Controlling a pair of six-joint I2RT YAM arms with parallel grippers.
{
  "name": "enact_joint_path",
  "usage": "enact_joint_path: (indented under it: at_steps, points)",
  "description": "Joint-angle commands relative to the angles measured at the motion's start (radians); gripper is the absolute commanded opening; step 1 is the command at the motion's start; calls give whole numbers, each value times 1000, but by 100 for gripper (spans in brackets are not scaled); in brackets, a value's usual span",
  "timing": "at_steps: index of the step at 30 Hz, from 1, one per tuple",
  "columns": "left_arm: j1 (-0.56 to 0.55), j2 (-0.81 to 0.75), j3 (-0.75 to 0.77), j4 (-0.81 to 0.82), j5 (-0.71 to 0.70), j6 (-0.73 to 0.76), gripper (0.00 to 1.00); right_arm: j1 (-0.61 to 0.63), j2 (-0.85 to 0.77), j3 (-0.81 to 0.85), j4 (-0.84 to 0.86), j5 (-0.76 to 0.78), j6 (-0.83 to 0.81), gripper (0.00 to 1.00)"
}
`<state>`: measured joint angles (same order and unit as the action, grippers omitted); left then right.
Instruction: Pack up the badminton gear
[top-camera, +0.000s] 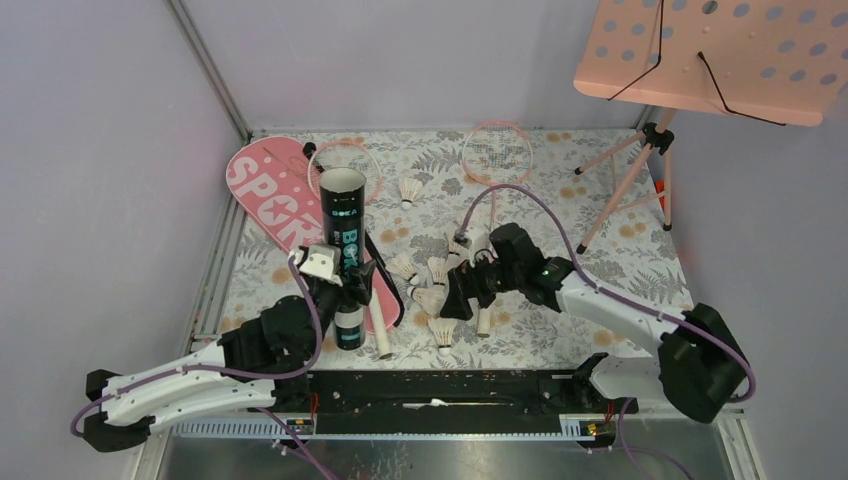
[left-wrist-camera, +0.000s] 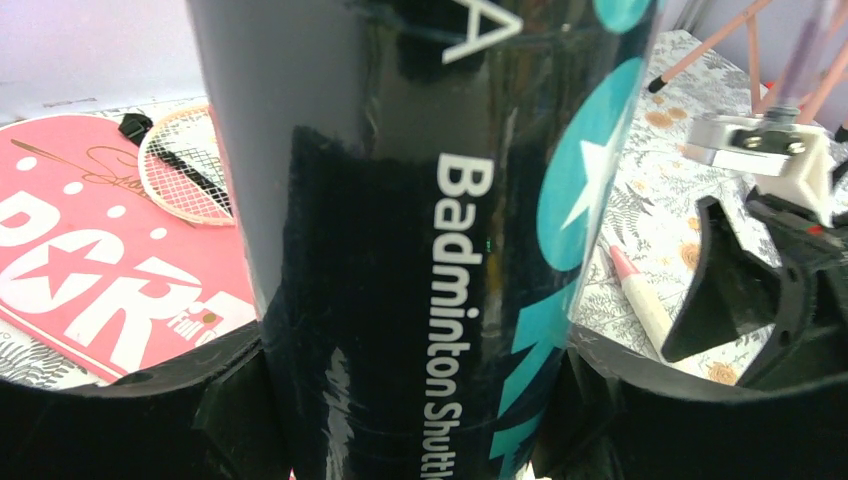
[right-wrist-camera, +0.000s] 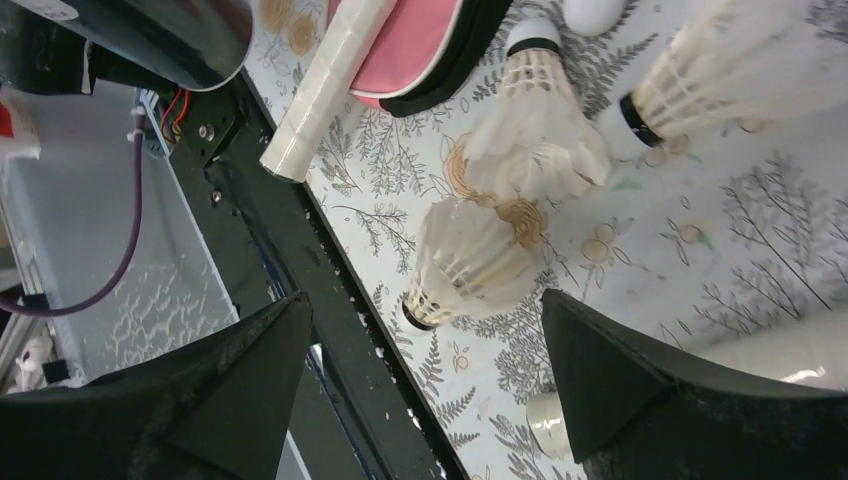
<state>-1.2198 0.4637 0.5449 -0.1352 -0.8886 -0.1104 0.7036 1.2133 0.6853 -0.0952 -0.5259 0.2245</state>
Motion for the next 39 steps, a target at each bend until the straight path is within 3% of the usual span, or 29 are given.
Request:
enact_joint_path:
  at_steps: [1, 8, 13, 14, 19, 22, 28, 35, 39]
  points:
    - [-1, -31, -15, 48, 49, 7, 23, 56, 102, 87, -22, -92, -134, 90]
    - [-1, -55, -30, 56, 102, 23, 24, 103, 274, 172, -74, -95, -205, 80]
    - [0, -50, -35, 60, 115, 36, 24, 133, 311, 156, -71, -81, -220, 75]
    - [0, -46, -34, 59, 118, 39, 24, 136, 318, 155, -76, -79, -219, 70]
    - [0, -20, -32, 64, 129, 51, 24, 146, 313, 128, -67, -85, -219, 20]
    - [0, -3, -34, 72, 147, 62, 24, 148, 243, 109, -61, -62, -200, 5]
    - [0, 45, -39, 85, 218, 83, 25, 148, -96, 59, -84, 107, -70, 0]
    - [-1, 118, -83, 170, 426, 201, 25, 147, -481, 159, -266, 660, -25, 0]
    - [-1, 170, -78, 170, 498, 230, 24, 146, -622, 227, -227, 706, -61, 0]
